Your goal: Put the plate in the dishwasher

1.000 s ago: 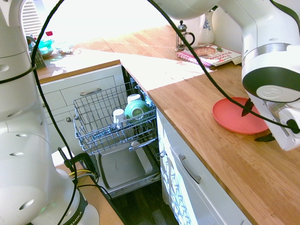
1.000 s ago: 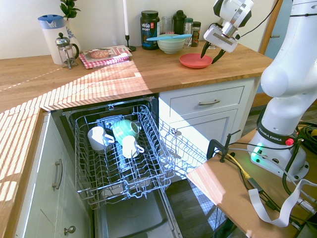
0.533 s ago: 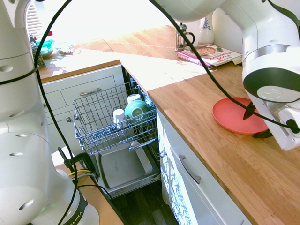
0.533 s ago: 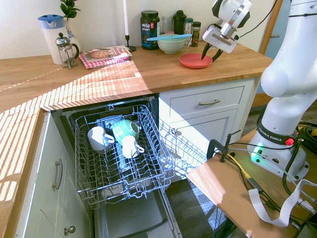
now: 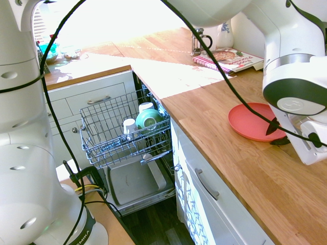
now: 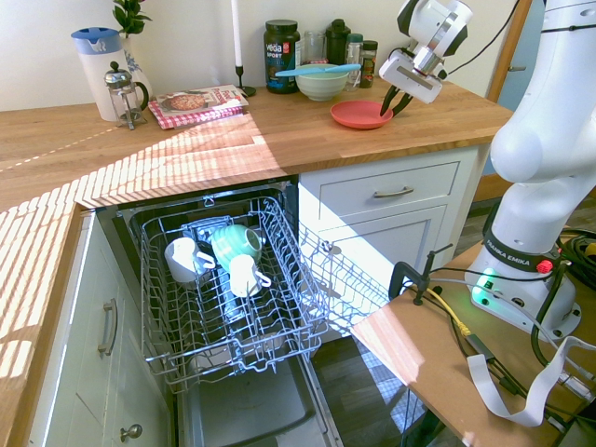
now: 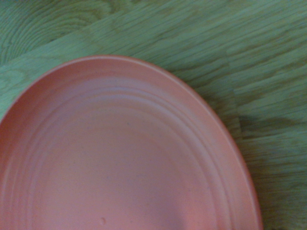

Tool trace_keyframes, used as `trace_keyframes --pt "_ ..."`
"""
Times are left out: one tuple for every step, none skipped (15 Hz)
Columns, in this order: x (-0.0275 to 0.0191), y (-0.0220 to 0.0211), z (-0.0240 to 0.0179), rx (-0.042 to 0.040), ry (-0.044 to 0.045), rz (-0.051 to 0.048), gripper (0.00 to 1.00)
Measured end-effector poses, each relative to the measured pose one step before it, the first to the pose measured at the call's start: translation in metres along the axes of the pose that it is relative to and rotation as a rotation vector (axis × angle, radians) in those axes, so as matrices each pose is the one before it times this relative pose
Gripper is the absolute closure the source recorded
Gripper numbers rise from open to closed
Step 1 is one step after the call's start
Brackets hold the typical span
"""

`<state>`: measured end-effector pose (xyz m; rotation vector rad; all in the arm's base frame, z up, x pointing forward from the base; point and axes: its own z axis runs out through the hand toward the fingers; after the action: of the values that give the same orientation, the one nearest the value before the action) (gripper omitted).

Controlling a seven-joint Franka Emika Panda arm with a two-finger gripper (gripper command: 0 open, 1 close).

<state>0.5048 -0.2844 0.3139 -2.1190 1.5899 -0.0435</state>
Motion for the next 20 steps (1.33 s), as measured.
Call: trace_keyframes --pt "0.00051 0.00055 0.00124 0.00299 -0.00221 -0.00196 1.00" --pt "0.00100 0.00102 0.00062 0.00185 -0.00094 -0.00199 1.00" --pt "0.00058 0.00054 0.00037 0.00618 -0.00202 0.00293 1.00" --pt "-0.00003 -0.00021 0.00023 0.00818 -0.00255 0.00352 1.00" --pt "-0.00006 -0.00031 0.00006 0.00628 -0.00182 0.00276 1.00" --pt "0.00007 0.00005 0.00040 0.00488 -0.00182 -0.00111 1.00" --pt "0.00019 0.00018 0.00005 0.00424 -0.00123 -0.00171 1.00" --pt "0.00016 0.00012 -0.00021 0.00129 0.00013 -0.00338 1.00" --pt "-0.00032 -0.00042 -0.00072 0.00087 0.00132 -0.00361 1.00" --pt "-0.00091 -0.00095 -0.00147 -0.00140 0.00418 -0.00801 1.00" --pt "-0.00237 -0.00308 -0.00432 -0.00569 0.01628 -0.01962 1.00" --pt "-0.00580 -0.00788 -0.00942 -0.00165 0.02436 -0.03163 1.00" --pt "-0.00969 -0.01195 -0.01384 0.00212 0.02867 -0.03411 1.00" --pt "-0.01433 -0.01503 -0.01635 0.00392 0.02751 -0.03443 1.00" --pt "-0.01911 -0.02127 -0.01919 0.00201 0.02565 -0.04178 1.00" --pt "-0.02329 -0.02657 -0.02061 -0.00450 0.02620 -0.04346 1.00" --pt "-0.02782 -0.03168 -0.01896 -0.00843 0.02960 -0.05058 1.00" --pt "-0.03316 -0.03547 -0.01639 -0.01373 0.03201 -0.06050 1.00" --pt "-0.03918 -0.04164 -0.01490 -0.01798 0.03609 -0.07002 1.00" --pt "-0.04077 -0.04355 -0.01216 -0.01662 0.03439 -0.06772 1.00"
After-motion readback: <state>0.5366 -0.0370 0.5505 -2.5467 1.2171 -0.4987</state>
